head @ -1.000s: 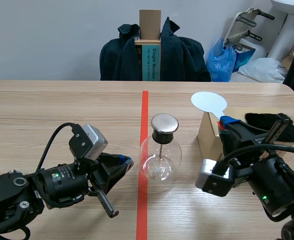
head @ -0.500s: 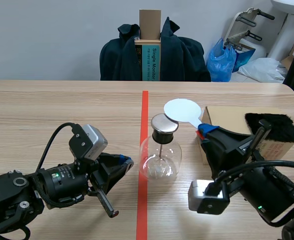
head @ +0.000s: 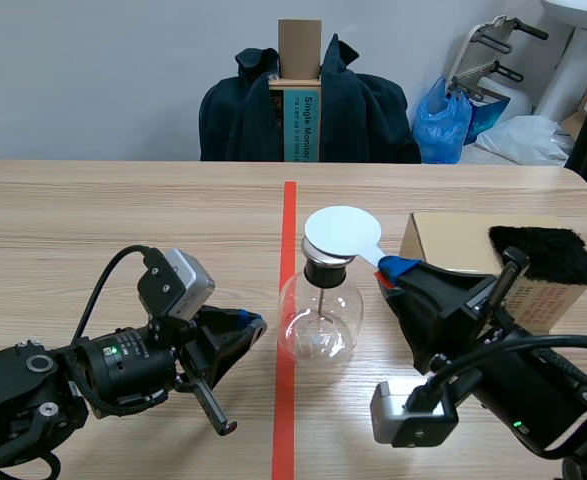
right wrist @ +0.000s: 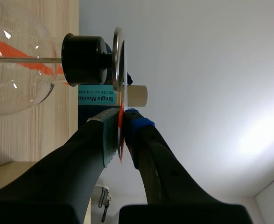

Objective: Do the electroscope experiment.
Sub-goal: 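Hold the plate still at the electroscope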

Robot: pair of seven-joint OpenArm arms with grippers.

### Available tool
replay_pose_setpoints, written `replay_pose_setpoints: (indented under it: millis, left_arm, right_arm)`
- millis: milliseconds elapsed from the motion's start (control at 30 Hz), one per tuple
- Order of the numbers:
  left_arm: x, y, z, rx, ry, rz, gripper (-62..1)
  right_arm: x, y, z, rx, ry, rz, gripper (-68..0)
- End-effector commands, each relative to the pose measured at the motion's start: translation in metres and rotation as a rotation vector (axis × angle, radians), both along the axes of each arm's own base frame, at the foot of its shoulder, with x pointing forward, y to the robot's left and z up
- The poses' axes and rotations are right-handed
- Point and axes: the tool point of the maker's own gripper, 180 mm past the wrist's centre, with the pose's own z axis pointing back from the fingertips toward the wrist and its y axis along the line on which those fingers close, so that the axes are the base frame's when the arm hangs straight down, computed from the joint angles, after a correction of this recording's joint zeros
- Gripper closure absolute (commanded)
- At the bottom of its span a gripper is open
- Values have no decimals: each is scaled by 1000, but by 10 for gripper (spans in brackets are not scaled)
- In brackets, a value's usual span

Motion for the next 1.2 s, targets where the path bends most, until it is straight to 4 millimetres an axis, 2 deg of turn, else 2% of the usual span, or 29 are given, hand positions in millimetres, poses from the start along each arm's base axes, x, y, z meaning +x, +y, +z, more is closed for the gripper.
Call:
replay_pose_setpoints:
  millis: [0, 1167]
  left_arm:
    - [8, -5, 16, -40, -39, 2, -26]
    - [8, -5, 16, -40, -39, 2, -26]
  right_arm:
    - [3, -3, 7, -6, -33, 2, -8]
    - [1, -1, 7, -6, -32, 18, -8]
